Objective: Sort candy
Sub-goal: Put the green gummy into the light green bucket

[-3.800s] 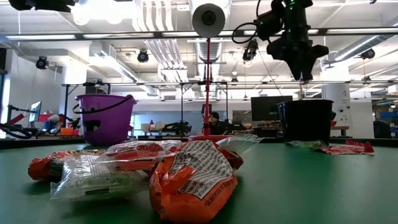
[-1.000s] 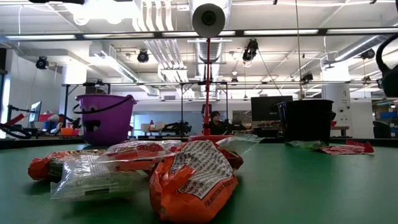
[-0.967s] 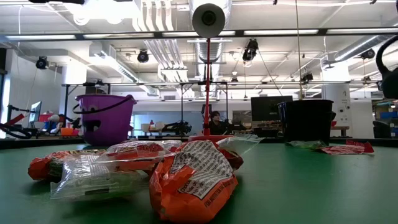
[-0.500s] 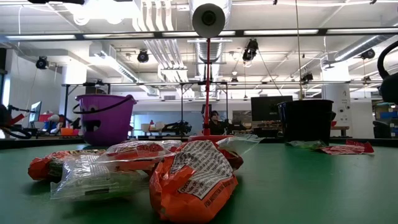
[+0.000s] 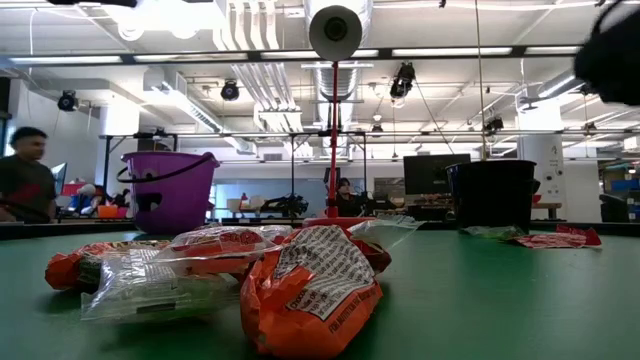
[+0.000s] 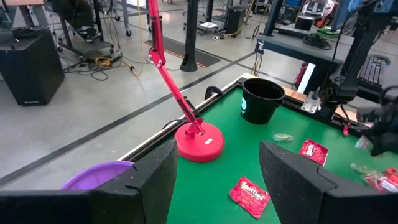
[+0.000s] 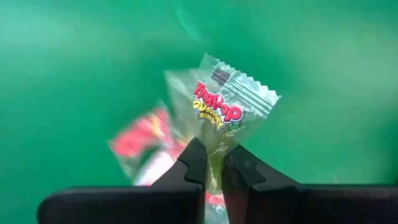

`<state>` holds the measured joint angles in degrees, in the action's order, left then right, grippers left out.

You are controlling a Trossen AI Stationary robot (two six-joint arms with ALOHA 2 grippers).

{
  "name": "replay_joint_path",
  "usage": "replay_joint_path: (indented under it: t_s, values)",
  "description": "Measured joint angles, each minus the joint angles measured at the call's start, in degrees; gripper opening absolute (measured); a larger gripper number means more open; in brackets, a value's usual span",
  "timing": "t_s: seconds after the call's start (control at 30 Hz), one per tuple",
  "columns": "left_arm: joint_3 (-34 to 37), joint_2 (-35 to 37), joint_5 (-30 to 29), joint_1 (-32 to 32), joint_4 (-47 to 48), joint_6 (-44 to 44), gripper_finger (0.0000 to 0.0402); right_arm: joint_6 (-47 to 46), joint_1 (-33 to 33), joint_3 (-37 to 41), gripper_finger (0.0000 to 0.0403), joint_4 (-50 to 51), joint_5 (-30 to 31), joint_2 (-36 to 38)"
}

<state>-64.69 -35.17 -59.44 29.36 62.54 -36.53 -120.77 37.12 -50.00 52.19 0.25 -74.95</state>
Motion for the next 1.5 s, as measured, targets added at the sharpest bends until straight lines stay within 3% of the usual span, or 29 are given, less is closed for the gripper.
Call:
replay_joint_path:
  t_s: [0.13,0.23,0.5,0.67,0.83,0.97,1.23,1.5]
  values:
    - [0.00,-1.50,0.17,0.02,-0.06,0.00,0.0212,5.24,-0.98,-2.37,0.0017,1.62,10.64,3.20]
    - [0.00,-2.59,2.36,0.02,-1.54,-0.61,0.0220,11.87,-3.21,-3.93,0.0017,1.53,14.80,4.75]
    - [0.00,-5.81,2.62,0.00,-10.76,-3.46,0.0245,34.77,-11.55,-9.10,0.0017,0.09,16.55,4.31]
    - [0.00,-8.36,2.60,0.00,-11.17,-4.47,0.0239,54.82,-17.00,-12.65,0.0018,-8.31,17.84,3.20]
    - [0.00,-11.66,3.49,0.00,-12.65,-9.50,0.0231,76.57,-23.64,-17.05,0.0017,-19.48,17.15,1.12]
    - [0.00,-14.59,6.40,0.00,-18.04,-9.11,0.0226,87.34,-27.36,-20.77,0.0017,-26.79,11.40,-1.54]
    - [0.00,-18.68,9.75,-0.20,-26.57,-7.14,0.0225,98.27,-28.92,-29.16,0.0017,-28.78,4.68,-8.46]
    - [0.00,-20.95,20.47,-2.00,-35.87,-6.33,0.0225,105.40,-29.48,-39.90,0.0018,-28.96,0.70,-15.02]
